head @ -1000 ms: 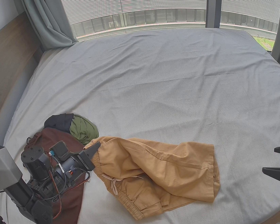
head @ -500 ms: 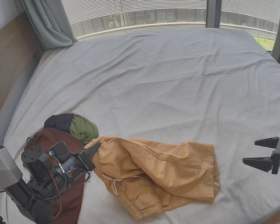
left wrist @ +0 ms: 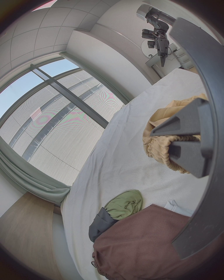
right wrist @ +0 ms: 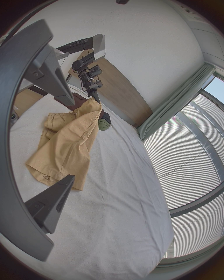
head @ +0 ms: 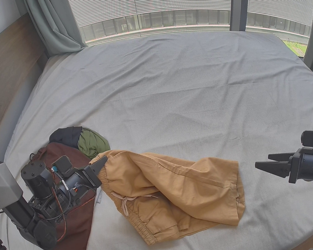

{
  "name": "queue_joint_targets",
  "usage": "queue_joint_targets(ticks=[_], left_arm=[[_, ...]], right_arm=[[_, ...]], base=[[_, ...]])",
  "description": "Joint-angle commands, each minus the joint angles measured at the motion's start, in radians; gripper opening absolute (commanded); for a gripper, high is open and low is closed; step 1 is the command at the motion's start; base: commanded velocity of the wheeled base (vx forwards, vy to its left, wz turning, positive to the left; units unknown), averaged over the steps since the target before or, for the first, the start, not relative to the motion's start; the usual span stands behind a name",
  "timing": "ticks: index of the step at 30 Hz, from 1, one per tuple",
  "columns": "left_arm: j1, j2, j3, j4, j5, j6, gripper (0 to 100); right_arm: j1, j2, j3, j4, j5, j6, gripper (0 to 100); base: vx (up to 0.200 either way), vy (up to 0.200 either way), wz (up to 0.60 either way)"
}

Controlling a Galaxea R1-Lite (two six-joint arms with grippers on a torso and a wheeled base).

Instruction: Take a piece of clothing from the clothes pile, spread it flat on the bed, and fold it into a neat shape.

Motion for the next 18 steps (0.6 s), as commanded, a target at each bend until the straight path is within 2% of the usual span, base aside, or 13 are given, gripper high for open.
queue_joint_targets(ticks=[1, 6, 18], left_arm=[[0.008, 0.008, -0.010, -0.001, 0.000, 0.000, 0], [0.016, 0.015, -0.016, -0.001, 0.000, 0.002, 0], [0.026, 0.031, -0.017, -0.002, 0.001, 0.003, 0]], right_arm=[[0.011, 0.145, 0.007, -0.079, 0.001, 0.007, 100], [0.011, 0.257, 0.024, -0.175, 0.001, 0.009, 100], [0.009, 0.347, 0.035, -0.225, 0.004, 0.032, 100]], base=[[0.000, 0.000, 0.00], [0.000, 0.000, 0.00], [0.000, 0.000, 0.00]])
